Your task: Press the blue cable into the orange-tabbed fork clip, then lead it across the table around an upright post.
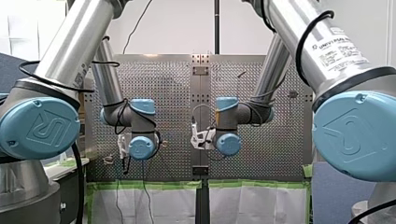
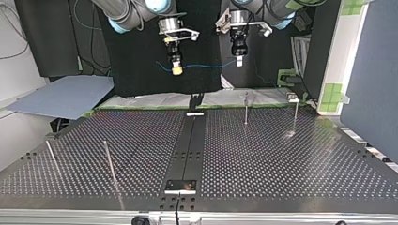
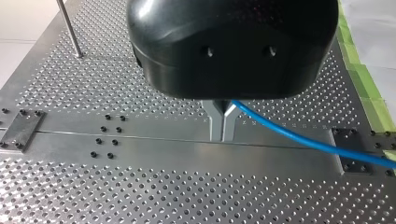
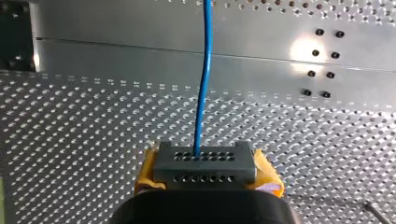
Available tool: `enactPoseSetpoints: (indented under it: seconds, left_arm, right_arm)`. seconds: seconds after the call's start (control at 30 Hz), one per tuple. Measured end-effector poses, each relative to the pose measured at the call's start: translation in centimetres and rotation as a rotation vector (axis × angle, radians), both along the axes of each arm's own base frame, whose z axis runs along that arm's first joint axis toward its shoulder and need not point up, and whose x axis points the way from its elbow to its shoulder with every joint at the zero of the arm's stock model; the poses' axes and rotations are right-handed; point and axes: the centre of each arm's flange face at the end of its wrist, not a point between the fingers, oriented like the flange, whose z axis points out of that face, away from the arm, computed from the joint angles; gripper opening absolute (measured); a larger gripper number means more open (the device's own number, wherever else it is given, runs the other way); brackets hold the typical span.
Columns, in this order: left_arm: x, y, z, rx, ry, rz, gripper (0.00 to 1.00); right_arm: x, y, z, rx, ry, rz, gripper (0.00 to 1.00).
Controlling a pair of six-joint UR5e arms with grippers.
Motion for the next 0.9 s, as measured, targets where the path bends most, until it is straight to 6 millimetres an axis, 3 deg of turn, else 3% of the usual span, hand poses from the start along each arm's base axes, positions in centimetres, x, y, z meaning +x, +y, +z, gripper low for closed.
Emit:
enactPoseSetpoints:
  seconds: [0.53,0.73,0.9]
  left_arm:
    - [0.0,0.0,0.0,0.000,0.000,0.000,0.00]
    - [-0.2,0.3,-0.4,0.016,0.016,0.001,0.00]
    - [-1.4,2.2,-2.7,0.103,0.111,-0.002,0.00]
  right_arm:
    - [-1.2,1.3,-6.9,0.103,0.110,-0.002,0.00]
    - [-1.4,1.5,-7.7,0.113,0.121,-0.002,0.00]
    - [-1.4,1.5,-7.7,0.114,0.121,-0.002,0.00]
